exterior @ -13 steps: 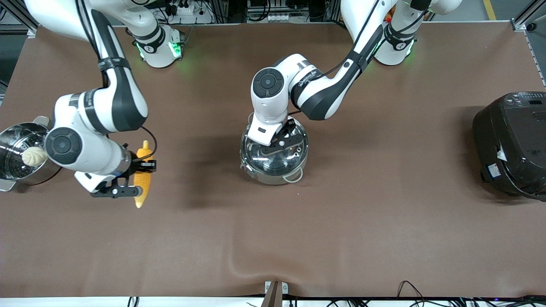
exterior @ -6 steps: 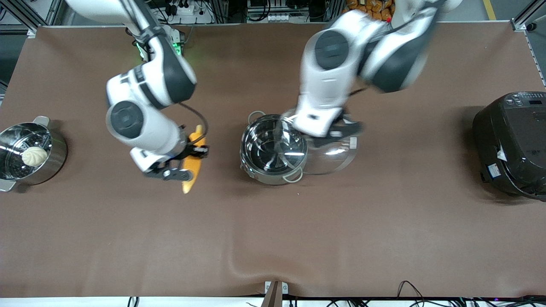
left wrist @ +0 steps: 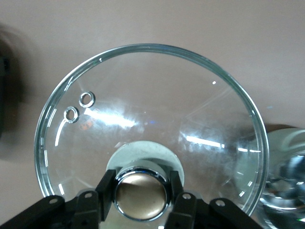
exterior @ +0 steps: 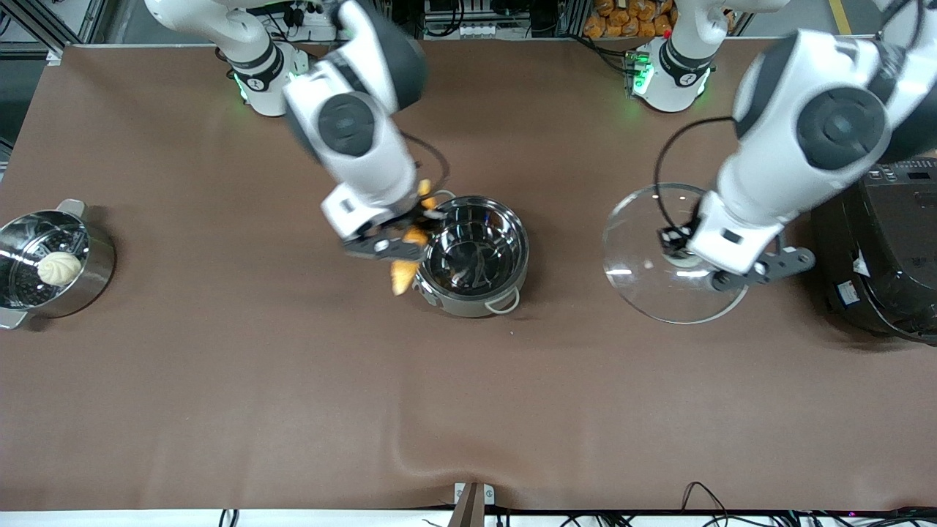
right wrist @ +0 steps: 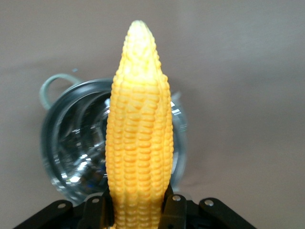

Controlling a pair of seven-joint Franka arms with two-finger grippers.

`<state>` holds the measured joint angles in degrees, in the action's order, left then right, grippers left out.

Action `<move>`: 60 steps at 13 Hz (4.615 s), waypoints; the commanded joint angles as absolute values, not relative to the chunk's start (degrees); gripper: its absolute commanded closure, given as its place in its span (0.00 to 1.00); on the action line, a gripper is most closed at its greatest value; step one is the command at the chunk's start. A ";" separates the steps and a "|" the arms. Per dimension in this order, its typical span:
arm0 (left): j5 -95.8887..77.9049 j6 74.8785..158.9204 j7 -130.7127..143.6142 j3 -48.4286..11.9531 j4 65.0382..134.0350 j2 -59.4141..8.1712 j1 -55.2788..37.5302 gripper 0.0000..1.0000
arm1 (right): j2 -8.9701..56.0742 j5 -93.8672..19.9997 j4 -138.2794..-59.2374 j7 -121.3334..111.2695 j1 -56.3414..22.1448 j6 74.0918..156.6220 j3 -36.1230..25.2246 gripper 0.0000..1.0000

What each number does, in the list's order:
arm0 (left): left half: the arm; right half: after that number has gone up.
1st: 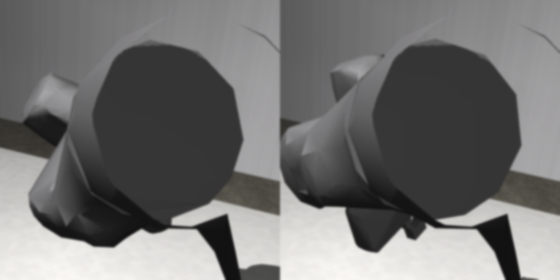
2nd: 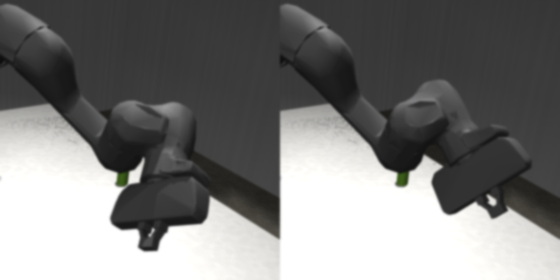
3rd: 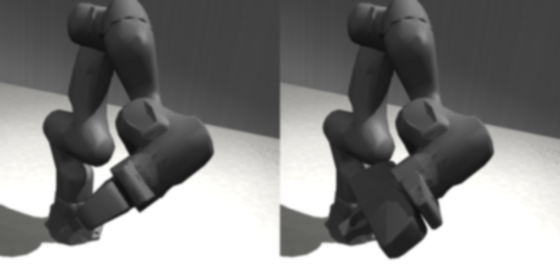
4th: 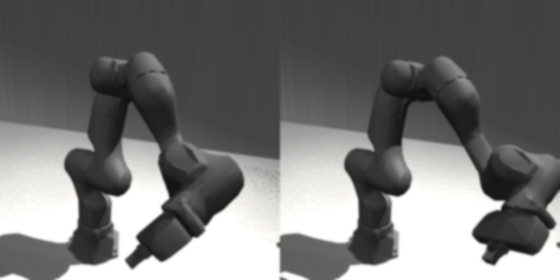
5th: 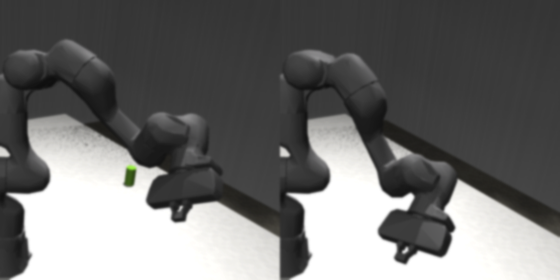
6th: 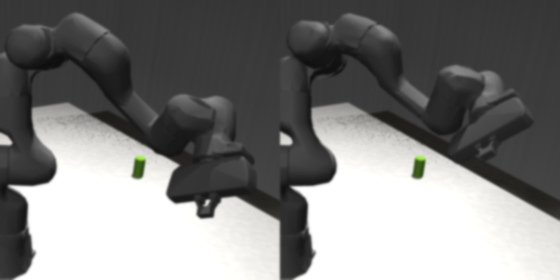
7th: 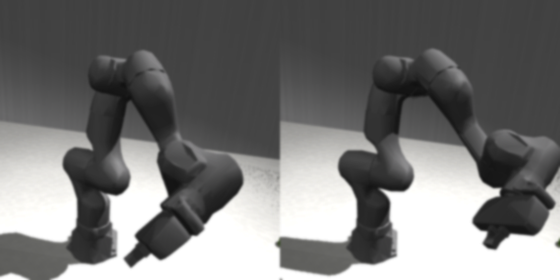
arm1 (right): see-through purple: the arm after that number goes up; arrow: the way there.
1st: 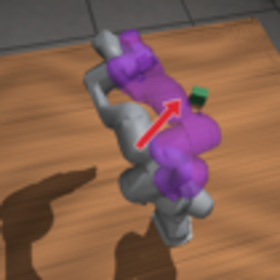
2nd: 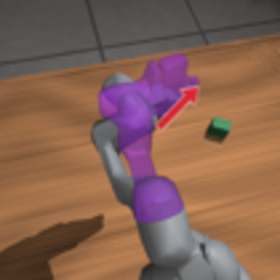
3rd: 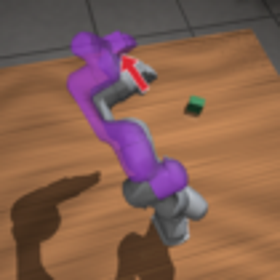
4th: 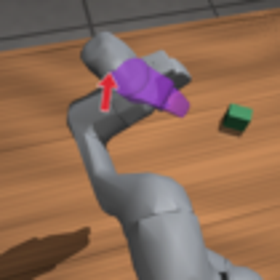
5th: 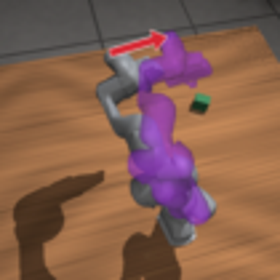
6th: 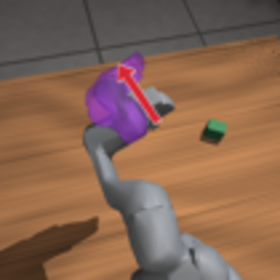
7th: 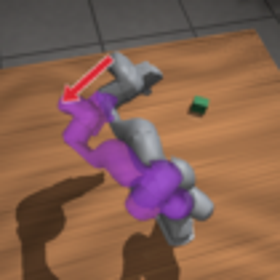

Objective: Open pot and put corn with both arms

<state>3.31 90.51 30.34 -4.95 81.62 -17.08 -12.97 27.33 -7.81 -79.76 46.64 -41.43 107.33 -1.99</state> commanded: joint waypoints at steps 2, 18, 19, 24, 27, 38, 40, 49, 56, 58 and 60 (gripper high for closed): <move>3.60 99.89 23.32 -5.71 94.08 -12.58 -7.67 1.00 | 35.58 -7.56 -76.03 47.99 -45.26 111.61 -2.90 1.00; 6.24 140.00 21.44 -5.89 128.84 -12.65 -4.48 1.00 | 38.94 -1.49 -76.73 51.13 -47.73 116.54 -2.64 0.00; 6.24 142.10 21.45 -5.89 129.80 -13.53 -4.40 1.00 | 37.89 -1.67 -77.08 52.72 -47.03 115.24 -2.55 0.00; 6.24 145.64 21.45 -5.80 130.61 -16.43 -4.57 0.55 | 23.85 -4.13 -82.96 45.31 -32.91 105.24 -1.94 0.00; 6.24 145.20 21.27 -5.89 129.73 -14.86 -4.66 0.00 | 15.41 -3.87 -83.76 30.27 -23.42 94.51 -1.93 0.00; 6.33 101.96 19.34 -6.06 95.72 -7.30 -4.39 0.00 | -4.56 -3.87 -93.67 6.96 -0.89 86.31 -2.37 0.00; 6.33 101.78 16.89 -6.15 95.28 -3.62 -4.75 0.00 | -6.15 -3.17 -97.10 4.75 -0.09 87.27 -2.98 0.00; 2.90 92.29 13.36 -10.17 86.40 -3.34 -0.82 0.00 | -7.12 3.43 -96.95 4.92 -0.44 84.22 -3.16 0.00; 2.90 90.71 12.40 -10.11 87.71 -1.67 -0.17 0.00 | -7.82 -0.70 -95.19 5.89 -0.71 79.89 -3.08 0.00; 2.81 90.70 12.39 -10.10 87.80 -1.41 0.26 0.00 | -7.82 -0.97 -95.27 5.89 -0.18 79.63 -3.08 0.00; 2.81 90.70 12.39 -10.11 87.45 -1.50 0.35 0.00 | -7.82 -1.14 -95.45 5.89 0.53 79.72 -3.08 0.00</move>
<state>4.03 91.86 13.89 -10.50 87.96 -2.23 0.33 -6.87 0.21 -95.07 5.42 -0.61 80.18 -3.30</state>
